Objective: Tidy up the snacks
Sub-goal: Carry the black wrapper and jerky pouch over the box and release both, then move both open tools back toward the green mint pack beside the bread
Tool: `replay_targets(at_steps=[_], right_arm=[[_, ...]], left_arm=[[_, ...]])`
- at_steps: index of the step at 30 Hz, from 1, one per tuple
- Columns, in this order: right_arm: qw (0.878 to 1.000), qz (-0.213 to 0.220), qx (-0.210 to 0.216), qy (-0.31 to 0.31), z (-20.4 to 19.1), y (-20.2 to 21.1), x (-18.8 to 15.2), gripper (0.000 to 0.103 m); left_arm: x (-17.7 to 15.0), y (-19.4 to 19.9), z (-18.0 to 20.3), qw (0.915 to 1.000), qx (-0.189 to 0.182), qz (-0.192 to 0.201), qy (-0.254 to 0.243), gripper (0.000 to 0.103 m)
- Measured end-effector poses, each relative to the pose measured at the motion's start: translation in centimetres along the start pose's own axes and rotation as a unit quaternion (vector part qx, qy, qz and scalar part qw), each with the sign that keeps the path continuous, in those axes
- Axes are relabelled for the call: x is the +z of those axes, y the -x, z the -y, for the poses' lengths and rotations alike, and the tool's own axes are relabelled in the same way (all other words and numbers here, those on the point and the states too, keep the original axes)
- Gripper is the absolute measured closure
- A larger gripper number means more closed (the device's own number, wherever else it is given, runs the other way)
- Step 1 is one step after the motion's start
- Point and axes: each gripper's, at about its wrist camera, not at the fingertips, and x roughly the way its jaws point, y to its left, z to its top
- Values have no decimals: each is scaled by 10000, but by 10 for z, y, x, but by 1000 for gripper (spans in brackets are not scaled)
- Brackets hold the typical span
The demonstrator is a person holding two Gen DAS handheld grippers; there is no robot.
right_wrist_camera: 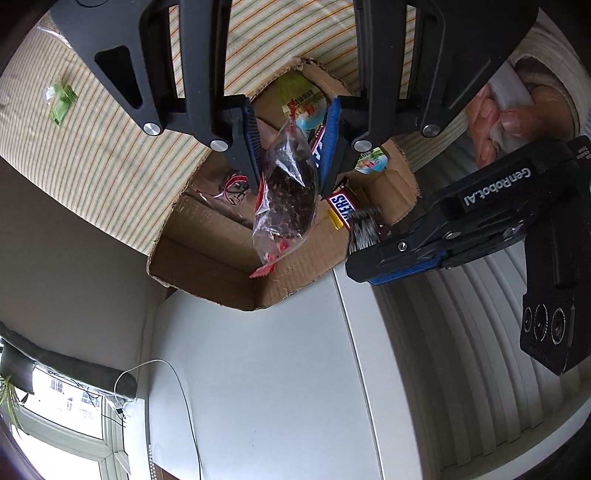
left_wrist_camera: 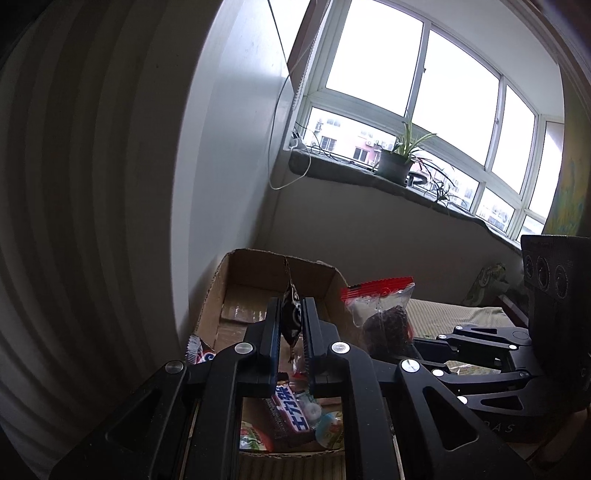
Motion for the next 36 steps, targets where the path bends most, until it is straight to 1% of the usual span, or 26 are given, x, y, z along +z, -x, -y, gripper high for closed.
replay_targets(at_steps=[2,3,4,5,8,11,20,25,27,29,32,33,35,36], right_arm=[[10000,-55,-15,-4,4,-6,-3,55],[10000,-55,-36,-27,7,-7,-4,51],[10000,-31,-66,-57,9,-6,-6,48],[9999,-12,-66,-99,12,-6,-7,48],[9998,7,-76,-179,18,-3,-9,48],[9998,48,-74,-178,17,2,-9,48],[9996,251,-21,-119,7,24,-10,48],[9991,402,21,-144,8,37,-13,47],[9987,477,0,-191,13,45,-16,40],[9981,561,-65,-251,20,54,-20,31],[9964,708,-182,-428,38,72,-30,25],[9956,758,-248,-495,46,79,-35,23],[9934,843,-442,-637,64,94,-47,12],[9920,874,-559,-717,74,103,-54,10]], left_arm=[[-4,-7,-4,9999,77,-111,55,59],[-5,-8,-8,9998,122,-97,124,28],[-8,-6,-11,9997,141,-10,206,18],[-11,-3,-15,9995,166,58,263,18],[-15,-1,-26,9985,289,-25,463,18],[-18,5,-33,9974,299,-41,652,18],[-11,30,-27,9969,380,111,674,18],[-6,36,-14,9973,422,125,583,18],[-4,38,-7,9976,424,124,530,18],[-2,38,2,9980,435,120,441,18],[1,34,21,9987,416,93,271,18],[1,31,29,9989,400,79,210,18],[3,26,44,9993,357,29,88,18],[3,23,53,9995,319,10,20,18]])
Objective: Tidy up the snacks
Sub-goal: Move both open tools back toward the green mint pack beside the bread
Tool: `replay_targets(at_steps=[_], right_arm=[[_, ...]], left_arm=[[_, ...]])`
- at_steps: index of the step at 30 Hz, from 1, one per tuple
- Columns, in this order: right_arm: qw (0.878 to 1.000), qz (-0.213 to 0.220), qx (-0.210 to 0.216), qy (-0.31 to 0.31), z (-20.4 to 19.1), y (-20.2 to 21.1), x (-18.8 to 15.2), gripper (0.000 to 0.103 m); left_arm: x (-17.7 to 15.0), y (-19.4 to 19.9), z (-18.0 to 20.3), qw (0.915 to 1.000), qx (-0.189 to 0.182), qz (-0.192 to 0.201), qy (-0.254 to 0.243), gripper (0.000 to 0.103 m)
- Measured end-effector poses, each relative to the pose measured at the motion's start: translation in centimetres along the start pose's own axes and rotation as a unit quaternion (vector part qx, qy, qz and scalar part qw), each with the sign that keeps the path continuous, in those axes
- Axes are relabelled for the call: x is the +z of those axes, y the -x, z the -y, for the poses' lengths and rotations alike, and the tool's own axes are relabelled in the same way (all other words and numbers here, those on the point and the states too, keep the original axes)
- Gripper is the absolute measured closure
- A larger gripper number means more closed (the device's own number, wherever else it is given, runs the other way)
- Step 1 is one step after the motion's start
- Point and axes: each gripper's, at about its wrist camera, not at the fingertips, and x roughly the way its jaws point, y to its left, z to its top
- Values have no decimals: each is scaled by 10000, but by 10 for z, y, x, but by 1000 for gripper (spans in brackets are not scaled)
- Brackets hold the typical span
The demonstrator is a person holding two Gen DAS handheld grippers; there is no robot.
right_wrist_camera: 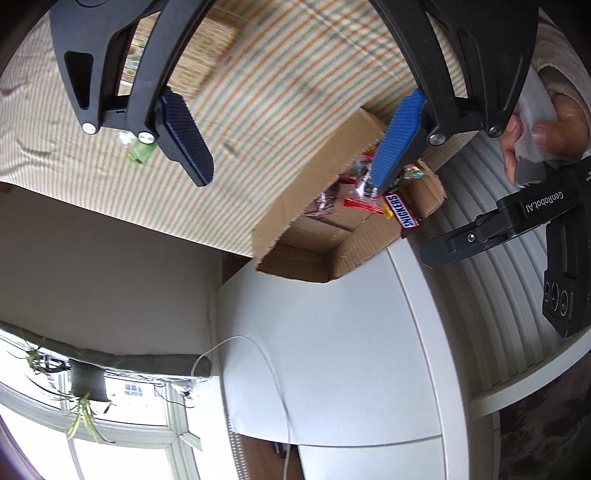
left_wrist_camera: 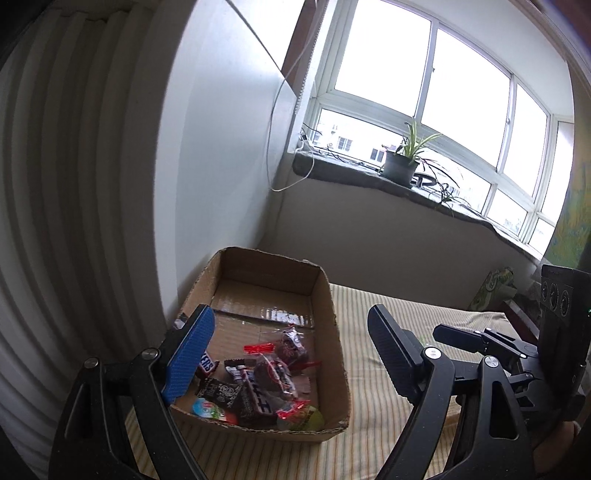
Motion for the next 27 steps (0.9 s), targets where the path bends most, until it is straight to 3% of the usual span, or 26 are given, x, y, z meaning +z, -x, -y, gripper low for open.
replay_targets(at_steps=[2,10,18,27], right_arm=[[9995,59,-235,-184,25,17,-8,4],[9917,208,-1022,-756,101,82,-39,0],[9898,299,-1166,-760,111,110,-44,0],[9896,11,-1285,-648,119,97,-47,0]], left_arm=[[-1,-5,19,9998,-73,-53,-164,18],[-6,-22,93,9960,-430,-230,-746,18],[-8,-15,128,9911,-623,-283,-1145,18],[-10,-21,141,9896,-688,-342,-1214,15]])
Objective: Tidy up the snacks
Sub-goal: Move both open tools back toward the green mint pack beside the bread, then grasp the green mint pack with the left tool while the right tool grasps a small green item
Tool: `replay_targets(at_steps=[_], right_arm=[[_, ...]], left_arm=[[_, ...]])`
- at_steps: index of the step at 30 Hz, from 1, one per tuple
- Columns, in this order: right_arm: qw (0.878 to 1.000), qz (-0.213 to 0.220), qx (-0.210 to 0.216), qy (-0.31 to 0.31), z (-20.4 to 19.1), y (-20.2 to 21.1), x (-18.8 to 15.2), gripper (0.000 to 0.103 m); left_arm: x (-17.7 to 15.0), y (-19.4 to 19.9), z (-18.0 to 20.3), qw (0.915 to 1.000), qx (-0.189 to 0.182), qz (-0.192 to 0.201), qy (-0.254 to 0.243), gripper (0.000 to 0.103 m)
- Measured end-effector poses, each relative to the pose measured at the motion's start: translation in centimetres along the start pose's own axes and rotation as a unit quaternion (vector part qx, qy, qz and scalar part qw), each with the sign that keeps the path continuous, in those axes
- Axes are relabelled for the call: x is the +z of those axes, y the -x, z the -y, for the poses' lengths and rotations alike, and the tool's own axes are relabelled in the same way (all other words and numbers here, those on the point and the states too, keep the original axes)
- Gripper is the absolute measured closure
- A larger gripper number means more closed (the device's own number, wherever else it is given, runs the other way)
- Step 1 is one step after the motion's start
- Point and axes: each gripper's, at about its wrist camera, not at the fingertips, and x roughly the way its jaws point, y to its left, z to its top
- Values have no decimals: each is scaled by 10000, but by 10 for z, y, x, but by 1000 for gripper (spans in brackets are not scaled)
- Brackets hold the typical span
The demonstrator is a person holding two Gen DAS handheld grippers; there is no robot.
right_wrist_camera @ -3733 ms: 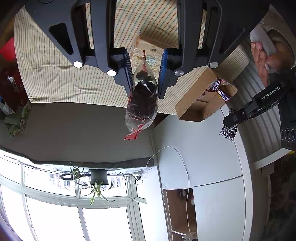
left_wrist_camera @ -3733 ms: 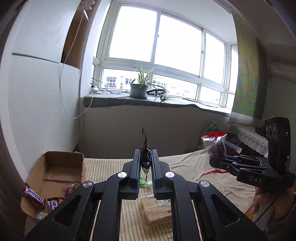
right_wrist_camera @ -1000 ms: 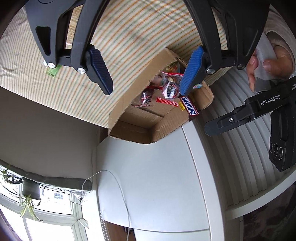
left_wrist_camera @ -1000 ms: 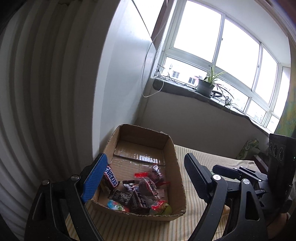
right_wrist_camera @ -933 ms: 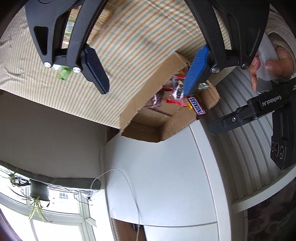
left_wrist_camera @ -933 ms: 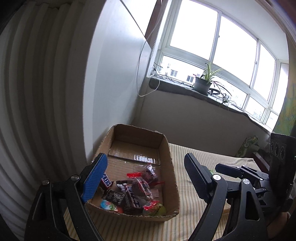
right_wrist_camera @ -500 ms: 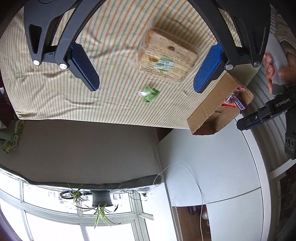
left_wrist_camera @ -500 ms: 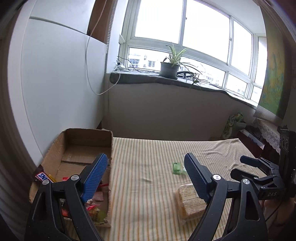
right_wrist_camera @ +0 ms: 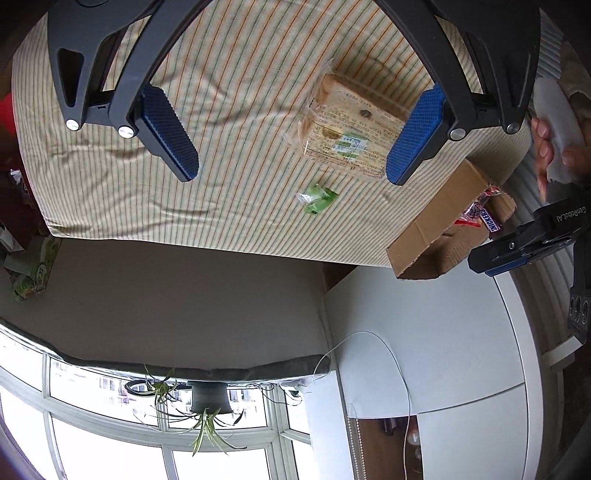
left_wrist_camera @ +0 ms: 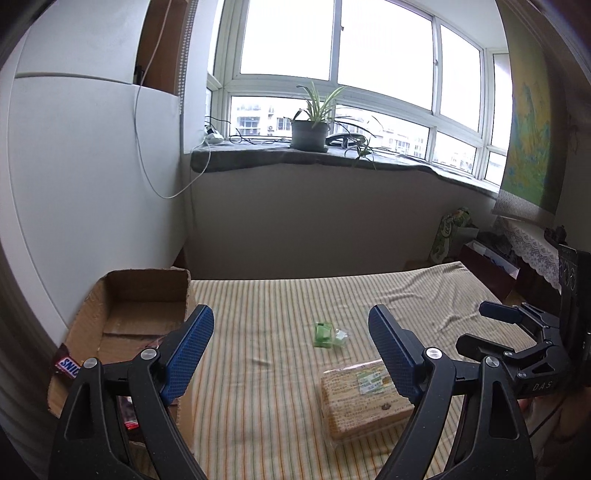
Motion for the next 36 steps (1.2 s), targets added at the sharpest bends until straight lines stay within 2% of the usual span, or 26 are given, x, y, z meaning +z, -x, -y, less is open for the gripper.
replay_targets(at_steps=[3,9,13,17,20,24,26,28,31,32,36], right_arm=[[9998,-195,12,60,6,-21,2,0],[9968,-744,36,279,16,-80,7,0],[9898,-1201,344,680,10,-122,15,0],[9806,-1553,628,1020,2,-156,23,0],[9729,-1763,902,1195,-4,-173,25,1],[9641,-1958,1089,1428,-13,-186,21,15],[9629,-1990,1089,1465,-16,-189,19,26],[9628,-1974,1101,1478,-16,-190,17,33],[9644,-1905,1139,1437,-12,-186,16,57],[9650,-1877,1141,1428,-10,-184,15,70],[9646,-1858,1155,1472,3,-171,11,74]], left_arm=[[-2,-19,4,9998,-139,-133,17,6],[-13,-90,7,9953,-267,-921,100,6],[-19,-135,-5,9875,-287,-1452,536,6],[-21,-170,-22,9743,-301,-1899,1172,6],[-16,-181,-30,9695,-351,-1982,1397,6],[-10,-187,-33,9683,-437,-2034,1383,6],[-10,-187,-33,9679,-466,-2048,1381,6],[-12,-188,-30,9681,-502,-2078,1309,6],[-18,-190,-25,9696,-561,-2124,1074,6],[-19,-191,-24,9696,-606,-2140,1019,6],[-26,-190,-7,9716,-713,-2170,618,6]])
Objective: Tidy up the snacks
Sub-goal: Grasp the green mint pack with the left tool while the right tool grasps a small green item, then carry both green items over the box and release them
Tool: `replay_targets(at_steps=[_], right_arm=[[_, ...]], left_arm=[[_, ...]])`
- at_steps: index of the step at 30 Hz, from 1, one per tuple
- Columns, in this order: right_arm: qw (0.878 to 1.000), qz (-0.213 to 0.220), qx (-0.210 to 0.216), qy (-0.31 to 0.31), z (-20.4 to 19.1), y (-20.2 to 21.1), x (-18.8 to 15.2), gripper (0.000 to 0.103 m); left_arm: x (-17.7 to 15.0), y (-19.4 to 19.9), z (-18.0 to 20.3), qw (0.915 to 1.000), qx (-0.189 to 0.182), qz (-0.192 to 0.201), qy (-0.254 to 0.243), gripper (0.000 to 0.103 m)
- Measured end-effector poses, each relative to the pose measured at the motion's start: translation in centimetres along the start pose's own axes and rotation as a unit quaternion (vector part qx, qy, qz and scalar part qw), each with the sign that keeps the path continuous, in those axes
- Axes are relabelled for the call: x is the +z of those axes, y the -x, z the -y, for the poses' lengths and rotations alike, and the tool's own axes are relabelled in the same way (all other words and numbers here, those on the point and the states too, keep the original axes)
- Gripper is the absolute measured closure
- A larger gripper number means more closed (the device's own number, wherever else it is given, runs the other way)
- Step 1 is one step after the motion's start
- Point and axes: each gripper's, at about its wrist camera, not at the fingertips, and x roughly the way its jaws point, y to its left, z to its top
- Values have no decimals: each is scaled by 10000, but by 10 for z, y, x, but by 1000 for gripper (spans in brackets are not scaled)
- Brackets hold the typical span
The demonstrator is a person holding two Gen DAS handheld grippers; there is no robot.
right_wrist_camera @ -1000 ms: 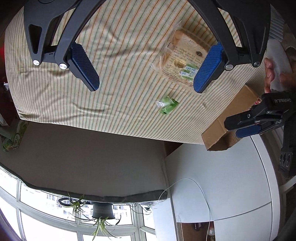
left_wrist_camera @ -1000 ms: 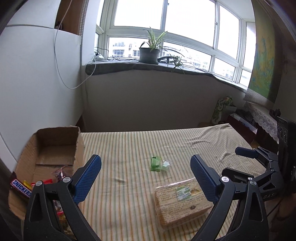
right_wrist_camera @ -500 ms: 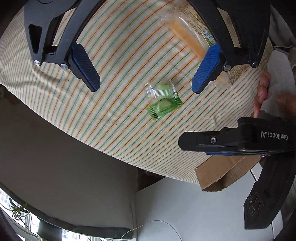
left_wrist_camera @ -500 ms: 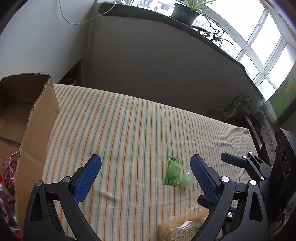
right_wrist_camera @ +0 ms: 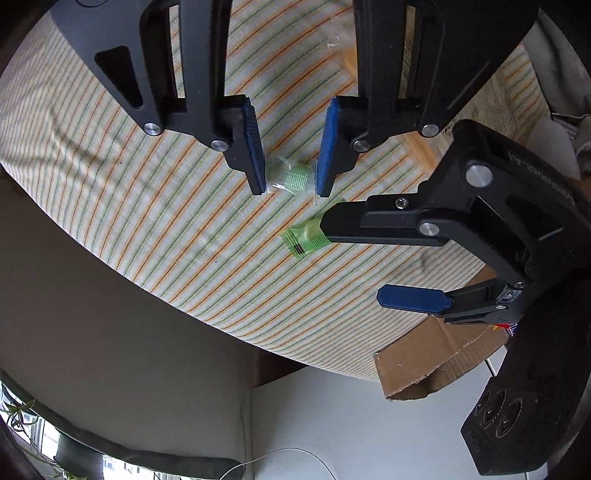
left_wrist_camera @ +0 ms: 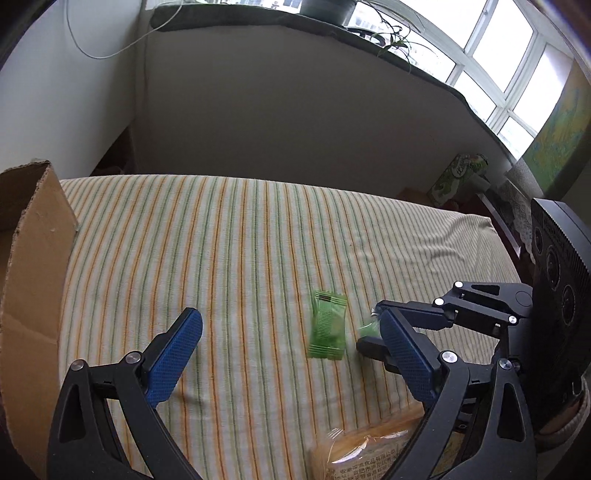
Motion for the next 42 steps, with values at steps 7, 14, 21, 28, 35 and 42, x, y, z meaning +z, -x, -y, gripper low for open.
replay_targets(at_steps=[7,14,21,28,35,42], right_arm=[[9992,121,-208,-318,21,21,-23,74],[9981,320,-176,-501,25,26,-31,74],[9970,438,-194,-600,30,40,-40,74],[9944,637,-319,-778,31,58,-48,74],[9886,935,-521,-1064,25,81,-52,74],[9818,1312,-823,-1095,-6,125,-38,74]], left_arm=[[-11,-22,35,9949,381,-206,-915,36],[-9,-27,42,9893,641,-119,-1303,62],[-8,-25,41,9903,587,-79,-1256,82],[-12,-11,45,9903,528,131,-1280,82],[-24,30,47,9877,496,719,-1295,82],[-40,86,50,9817,267,1404,-1259,82]])
